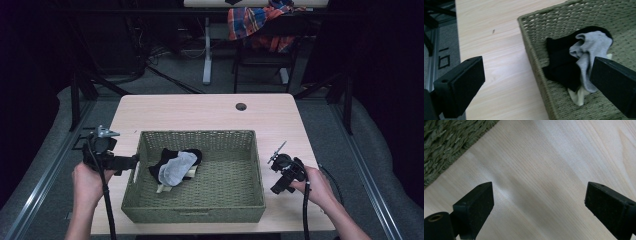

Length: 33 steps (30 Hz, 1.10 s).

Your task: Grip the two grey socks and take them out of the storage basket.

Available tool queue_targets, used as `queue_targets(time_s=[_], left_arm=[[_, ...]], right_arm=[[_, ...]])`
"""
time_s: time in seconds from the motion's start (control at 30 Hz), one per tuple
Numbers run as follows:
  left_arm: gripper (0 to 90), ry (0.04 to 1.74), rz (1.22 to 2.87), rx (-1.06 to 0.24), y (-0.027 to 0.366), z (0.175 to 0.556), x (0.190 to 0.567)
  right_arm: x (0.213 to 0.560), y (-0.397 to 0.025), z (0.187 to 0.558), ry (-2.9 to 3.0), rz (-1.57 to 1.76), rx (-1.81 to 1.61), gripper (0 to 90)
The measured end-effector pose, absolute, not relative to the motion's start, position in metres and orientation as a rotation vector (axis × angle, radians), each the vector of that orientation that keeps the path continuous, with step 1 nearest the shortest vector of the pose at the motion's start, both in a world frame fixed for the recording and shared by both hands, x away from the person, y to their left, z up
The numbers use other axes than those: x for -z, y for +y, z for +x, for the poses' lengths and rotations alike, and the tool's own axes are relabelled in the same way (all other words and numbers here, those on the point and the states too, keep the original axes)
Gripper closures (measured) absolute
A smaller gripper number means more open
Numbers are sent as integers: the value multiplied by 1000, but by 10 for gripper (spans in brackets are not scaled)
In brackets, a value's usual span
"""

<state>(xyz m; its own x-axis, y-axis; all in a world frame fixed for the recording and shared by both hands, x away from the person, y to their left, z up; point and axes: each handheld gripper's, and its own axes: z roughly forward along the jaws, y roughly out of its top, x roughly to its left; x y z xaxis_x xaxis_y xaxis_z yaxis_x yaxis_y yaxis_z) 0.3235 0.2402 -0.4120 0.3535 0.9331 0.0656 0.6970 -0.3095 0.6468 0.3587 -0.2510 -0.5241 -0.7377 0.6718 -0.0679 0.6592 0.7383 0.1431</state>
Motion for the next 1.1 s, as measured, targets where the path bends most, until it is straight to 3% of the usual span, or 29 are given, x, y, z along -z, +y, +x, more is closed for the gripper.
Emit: queue_targets(time_s=[0.9, 1.03, 1.1], left_arm=[[1, 1285, 2298, -409, 157, 373, 447], [149, 1273, 2333, -359, 150, 379, 458], [165, 1261, 2368, -341, 148, 380, 463]], right_arm=[[526, -252, 358, 2816, 1103, -189, 82], [526, -251, 358, 2822, 1100, -187, 82], [527, -251, 358, 2817, 1101, -180, 82]])
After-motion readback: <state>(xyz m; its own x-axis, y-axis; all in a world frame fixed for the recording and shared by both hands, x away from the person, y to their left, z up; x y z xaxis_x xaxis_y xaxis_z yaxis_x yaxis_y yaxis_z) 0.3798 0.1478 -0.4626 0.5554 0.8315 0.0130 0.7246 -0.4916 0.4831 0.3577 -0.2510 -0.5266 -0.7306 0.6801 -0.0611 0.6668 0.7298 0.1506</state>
